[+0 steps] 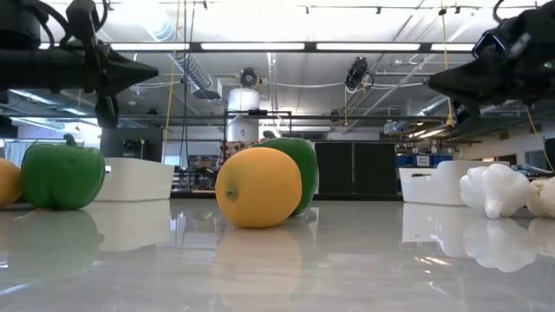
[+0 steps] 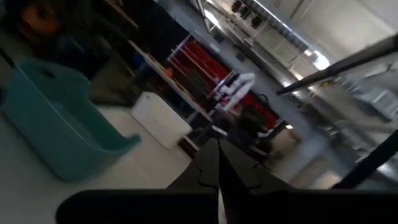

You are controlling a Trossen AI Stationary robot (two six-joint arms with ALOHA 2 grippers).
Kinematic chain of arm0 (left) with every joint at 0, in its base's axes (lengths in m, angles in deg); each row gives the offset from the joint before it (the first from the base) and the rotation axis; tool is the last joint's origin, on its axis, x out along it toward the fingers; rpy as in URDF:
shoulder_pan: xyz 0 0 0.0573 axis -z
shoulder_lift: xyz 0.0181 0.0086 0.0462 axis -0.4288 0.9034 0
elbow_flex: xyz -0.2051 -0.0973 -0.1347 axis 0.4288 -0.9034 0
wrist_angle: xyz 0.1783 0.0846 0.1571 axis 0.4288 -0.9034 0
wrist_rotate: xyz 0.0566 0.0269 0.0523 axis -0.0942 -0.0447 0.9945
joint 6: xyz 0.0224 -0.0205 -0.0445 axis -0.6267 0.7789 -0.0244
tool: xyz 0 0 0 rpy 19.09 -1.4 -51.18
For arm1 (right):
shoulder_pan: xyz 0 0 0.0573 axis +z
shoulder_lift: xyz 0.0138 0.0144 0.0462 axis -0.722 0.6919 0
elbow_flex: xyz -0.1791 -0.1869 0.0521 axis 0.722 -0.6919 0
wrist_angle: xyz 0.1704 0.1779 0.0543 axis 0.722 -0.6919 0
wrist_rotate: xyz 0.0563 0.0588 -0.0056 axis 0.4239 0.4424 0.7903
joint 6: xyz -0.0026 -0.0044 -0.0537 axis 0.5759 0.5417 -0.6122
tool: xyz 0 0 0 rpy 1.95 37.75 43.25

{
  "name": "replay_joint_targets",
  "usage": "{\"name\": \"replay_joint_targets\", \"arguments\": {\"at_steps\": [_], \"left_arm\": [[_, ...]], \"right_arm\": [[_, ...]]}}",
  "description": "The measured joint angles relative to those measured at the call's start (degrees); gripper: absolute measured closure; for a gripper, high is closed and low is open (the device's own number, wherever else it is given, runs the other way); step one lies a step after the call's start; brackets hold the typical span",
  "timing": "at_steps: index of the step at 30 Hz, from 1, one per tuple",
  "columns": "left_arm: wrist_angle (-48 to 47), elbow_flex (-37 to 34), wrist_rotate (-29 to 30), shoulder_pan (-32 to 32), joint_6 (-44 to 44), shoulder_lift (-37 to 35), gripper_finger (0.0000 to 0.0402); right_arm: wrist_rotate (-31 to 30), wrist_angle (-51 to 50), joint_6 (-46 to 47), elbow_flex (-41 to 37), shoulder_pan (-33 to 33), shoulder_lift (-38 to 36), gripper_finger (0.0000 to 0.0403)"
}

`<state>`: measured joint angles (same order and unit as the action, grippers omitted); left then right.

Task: Sort produce into baskets
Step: Put the left green bell pepper into the blue-green bin

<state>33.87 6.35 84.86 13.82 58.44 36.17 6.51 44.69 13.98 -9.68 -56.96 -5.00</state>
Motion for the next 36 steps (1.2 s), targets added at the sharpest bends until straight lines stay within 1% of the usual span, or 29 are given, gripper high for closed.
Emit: {"name": "replay_joint_targets", "arguments": {"at_steps": [1, 4, 6, 8, 10, 11, 12, 13, 17, 21, 24, 26, 28, 32, 36], "left_arm": [[0.6, 0.05, -0.79, 0.0, 1.87, 0.85, 0.0396], [-1.37, 2.2, -5.94, 0.43, 6.22, 4.87, 0.0391], [-3.37, 5.03, -7.94, 1.18, 7.85, 8.68, 0.0383], [-6.18, 9.05, -9.74, 1.8, 8.4, 12.63, 0.0376], [-10.32, 14.05, -11.86, 2.41, 7.23, 17.12, 0.037], [-12.58, 17.05, -13.17, 2.72, 5.87, 19.31, 0.0368], [-15.33, 20.09, -14.4, 3.03, 3.95, 21.41, 0.0366], [-18.62, 23.22, -15.34, 3.27, 1.55, 23.45, 0.0364], [-34.71, 36.83, -15.17, 3.82, -7.33, 30.99, 0.0353], [-48.41, 48.36, -12.93, 3.82, -12.49, 36.32, 0.0327], [-57.45, 55.02, -12.94, 3.84, -14.35, 39.42, 0.0293], [-62.84, 57.46, -13.34, 4.27, -15.74, 41.08, 0.0263], [-65.82, 57.96, -14.32, 5.43, -17.66, 42.0, 0.0229], [-67.78, 55.34, -14.67, 8.77, -17.98, 43.67, 0.0161], [-69.33, 51.62, -15.61, 12.24, -19.17, 46.3, 0.0098]], "right_arm": [[-1.62, 1.64, 1.46, 0.0, 0.0, 0.0, 0.0357], [-3.69, 8.42, 9.54, 0.01, 0.0, 0.0, 0.0357], [-7.45, 12.61, 10.32, 0.01, 0.01, 0.08, 0.0357], [-12.82, 16.68, 12.39, 0.0, 0.0, 0.24, 0.0357], [-17.71, 22.05, 18.51, 0.04, -0.02, 0.63, 0.0357], [-19.18, 23.72, 22.81, 0.04, -0.02, 0.68, 0.0357], [-19.59, 24.75, 26.13, 0.04, -0.04, 0.68, 0.0357], [-19.6, 25.44, 27.54, 0.04, -0.04, 0.93, 0.0357], [-17.2, 24.14, 30.29, 0.98, 0.32, 3.37, 0.0351], [-16.08, 24.21, 28.73, 4.92, 2.37, 8.06, 0.0326], [-15.73, 24.32, 24.33, 10.03, 3.86, 13.3, 0.0293], [-15.47, 23.87, 20.4, 14.07, 4.75, 17.67, 0.0265], [-16.3, 23.09, 16.1, 18.06, 5.47, 22.19, 0.0234], [-20.33, 19.02, 9.51, 25.26, 5.89, 30.61, 0.0171], [-20.59, 12.15, 8.31, 31.13, 5.31, 37.49, 0.0121]]}}
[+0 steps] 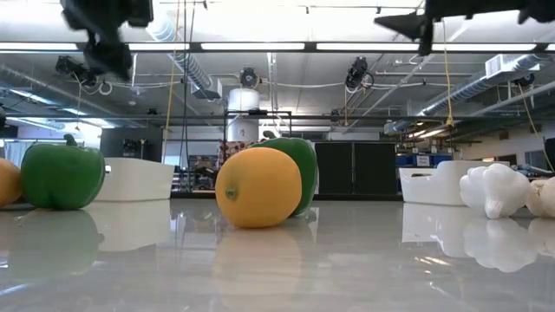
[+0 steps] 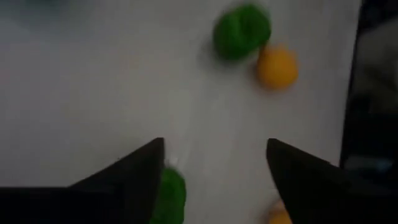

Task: Sort produce into baskets
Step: Put the left green bell pepper into the blue-green bin

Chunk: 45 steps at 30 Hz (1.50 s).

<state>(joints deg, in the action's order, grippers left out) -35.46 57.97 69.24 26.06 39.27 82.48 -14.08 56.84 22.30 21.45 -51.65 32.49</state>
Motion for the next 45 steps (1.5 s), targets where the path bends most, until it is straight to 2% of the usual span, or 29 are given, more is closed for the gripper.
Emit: {"name": "replay_joint_targets", "arguments": {"at_steps": [5, 10, 16, 24, 33, 38, 42, 45], "left_arm": [[-3.19, -2.88, -1.2, 2.18, -1.83, 3.78, 0.0037], [-3.91, -4.72, -1.44, 3.46, -2.33, 7.8, 0.0012], [-4.55, -8.05, -0.75, 5.0, -3.31, 12.88, 0.0011], [-5.36, -8.28, 2.41, 5.07, -0.51, 18.0, 0.0011], [-1.82, -8.26, 3.23, 5.09, 1.74, 19.54, 0.0011], [-1.82, -5.83, 3.11, 5.09, 4.63, 18.51, 0.0013], [-1.91, -2.81, 7.83, 4.98, 4.01, 16.9, 0.0023], [-1.24, -0.76, 13.11, 4.98, -0.77, 16.2, 0.0029]], "right_arm": [[0.51, -5.94, -4.2, 3.82, -0.05, 6.75, 0.0081], [2.88, -6.33, -3.47, 5.17, -0.25, 10.85, 0.0067], [2.54, -6.32, -6.31, 5.17, -0.22, 13.12, 0.0066], [2.59, -6.28, -10.24, 5.17, -0.22, 12.91, 0.0066], [2.33, -6.32, -11.92, 5.17, -0.26, 13.17, 0.0066], [1.23, -6.34, -11.44, 5.17, -0.26, 13.07, 0.0066], [1.06, -6.38, -11.39, 5.17, -0.26, 13.06, 0.0066], [1.16, -6.65, -11.42, 5.17, -0.26, 13.06, 0.0066]]}}
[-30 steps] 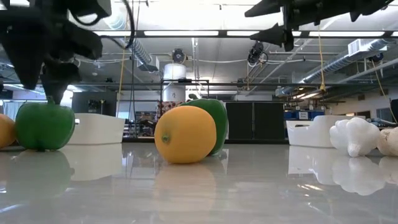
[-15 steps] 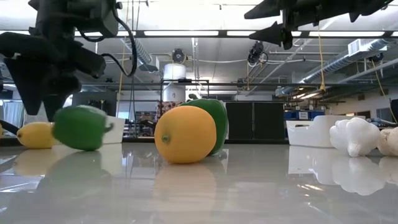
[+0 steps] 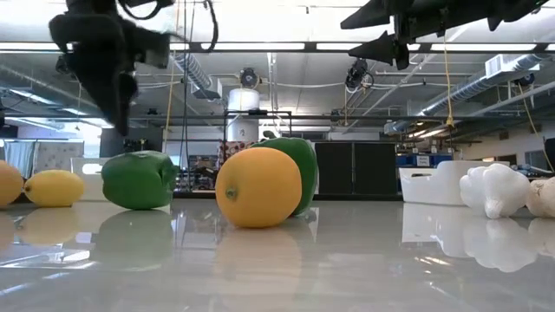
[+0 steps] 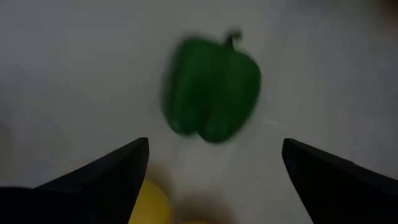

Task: Sort produce into baskets
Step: Put the left green bell pepper into the blue-green bin

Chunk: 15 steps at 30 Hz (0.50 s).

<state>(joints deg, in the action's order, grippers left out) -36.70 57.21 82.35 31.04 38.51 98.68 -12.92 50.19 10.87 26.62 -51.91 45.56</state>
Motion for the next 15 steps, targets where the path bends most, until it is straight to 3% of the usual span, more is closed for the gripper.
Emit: {"name": "replay_joint_targets", "arguments": {"at_steps": [4, 15], "left_arm": [[6.52, 0.11, 0.49, 0.02, -9.97, 0.38, 0.0029], [8.73, -0.07, 0.17, -2.01, -17.19, 10.93, 0.0004]], "right_arm": [[0.37, -0.27, -0.26, 0.0, 0.0, 0.0, 0.0066], [1.37, -1.13, 0.43, -0.02, 0.87, 0.04, 0.0066]]}}
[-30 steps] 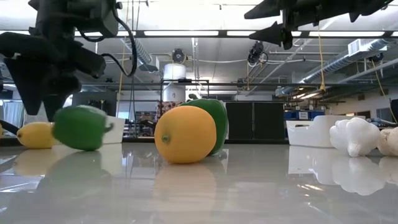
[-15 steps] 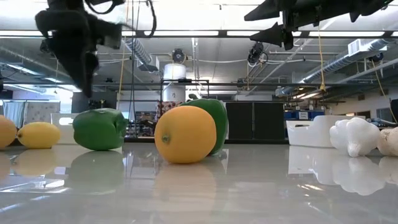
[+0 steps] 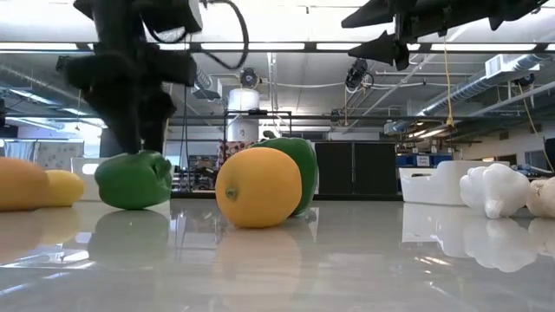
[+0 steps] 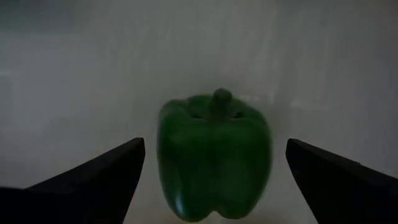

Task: Sort produce into baskets
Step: Put the left green bell pepper into the blue-green bin

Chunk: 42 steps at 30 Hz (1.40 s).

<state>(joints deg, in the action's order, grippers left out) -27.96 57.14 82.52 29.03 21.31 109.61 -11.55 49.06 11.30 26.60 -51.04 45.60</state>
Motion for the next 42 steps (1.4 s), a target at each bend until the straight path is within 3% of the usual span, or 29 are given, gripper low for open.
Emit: {"name": "replay_joint_targets", "arguments": {"at_steps": [12, 17, 22, 27, 32, 37, 42], "left_arm": [[1.92, -0.03, -1.19, 0.11, 0.81, 9.98, 0.0017], [3.29, -0.04, -1.2, 0.11, 1.4, 9.5, 0.0068], [2.16, 1.52, -1.77, -1.4, 2.58, 7.26, 0.0068], [2.17, 6.62, -1.39, -6.32, 1.82, 4.11, 0.0037], [4.28, 12.9, -0.46, -13.47, -3.45, 3.29, 0.004], [12.78, 15.92, 1.75, -21.37, -4.98, 5.17, 0.0046], [23.18, 16.74, -0.09, -27.48, -4.85, 8.98, 0.004]], "right_arm": [[-1.69, 0.02, 0.31, 0.0, -0.02, 0.0, 0.0066], [-1.57, 0.02, 4.68, 0.0, 0.0, 0.0, 0.008], [-1.49, 0.02, 7.81, 0.0, 0.0, 0.0, 0.0104], [-1.48, -0.06, 7.78, 0.0, 0.0, 0.0, 0.0124], [-1.48, -0.37, 7.91, 0.0, 0.0, 0.0, 0.0129], [-3.52, -1.63, 12.51, 0.0, 0.0, 0.0, 0.0129], [-3.24, -5.12, 19.79, -0.02, 0.01, 0.0, 0.0129]]}}
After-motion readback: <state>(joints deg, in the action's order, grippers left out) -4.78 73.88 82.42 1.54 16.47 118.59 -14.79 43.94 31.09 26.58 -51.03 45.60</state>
